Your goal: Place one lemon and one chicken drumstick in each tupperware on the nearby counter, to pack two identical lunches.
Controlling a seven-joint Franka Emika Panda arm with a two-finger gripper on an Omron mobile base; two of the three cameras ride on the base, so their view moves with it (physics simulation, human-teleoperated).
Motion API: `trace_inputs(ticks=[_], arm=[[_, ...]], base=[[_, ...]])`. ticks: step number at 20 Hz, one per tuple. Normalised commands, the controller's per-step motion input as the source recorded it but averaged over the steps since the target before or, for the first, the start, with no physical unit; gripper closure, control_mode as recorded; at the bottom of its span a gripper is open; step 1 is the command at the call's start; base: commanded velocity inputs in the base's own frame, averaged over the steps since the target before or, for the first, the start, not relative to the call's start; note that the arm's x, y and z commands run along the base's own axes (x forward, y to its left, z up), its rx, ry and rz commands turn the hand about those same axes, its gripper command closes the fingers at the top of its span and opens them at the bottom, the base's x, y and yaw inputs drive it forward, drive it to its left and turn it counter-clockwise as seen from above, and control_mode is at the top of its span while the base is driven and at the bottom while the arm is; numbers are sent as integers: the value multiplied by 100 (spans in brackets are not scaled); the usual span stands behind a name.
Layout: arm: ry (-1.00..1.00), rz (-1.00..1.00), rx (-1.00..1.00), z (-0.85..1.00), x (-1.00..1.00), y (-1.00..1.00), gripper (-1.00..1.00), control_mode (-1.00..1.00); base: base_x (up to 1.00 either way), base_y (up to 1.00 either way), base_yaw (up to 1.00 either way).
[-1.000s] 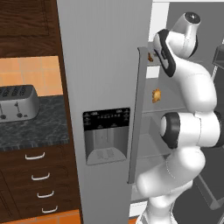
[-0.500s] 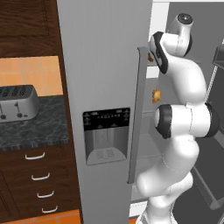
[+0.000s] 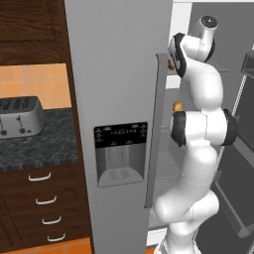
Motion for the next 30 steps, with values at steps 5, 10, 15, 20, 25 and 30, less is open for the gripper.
trace_inputs(ticks=[5,10,15,20,25,30], arm=[[0,2,3,0,40,-3,-100,-100],[0,7,2,0,48,-12,-100,-100],[1,7,0,-2,41,0,-100,-100],[3,0,0,-36,0,15,-100,-100],[2,0,0,-50,0,33,100,-100],[-11,4,0,-50,-15,34,100,-100]], base=[[0,0,0],[0,0,0],[0,0,0],[0,0,0],[0,0,0],[0,0,0]])
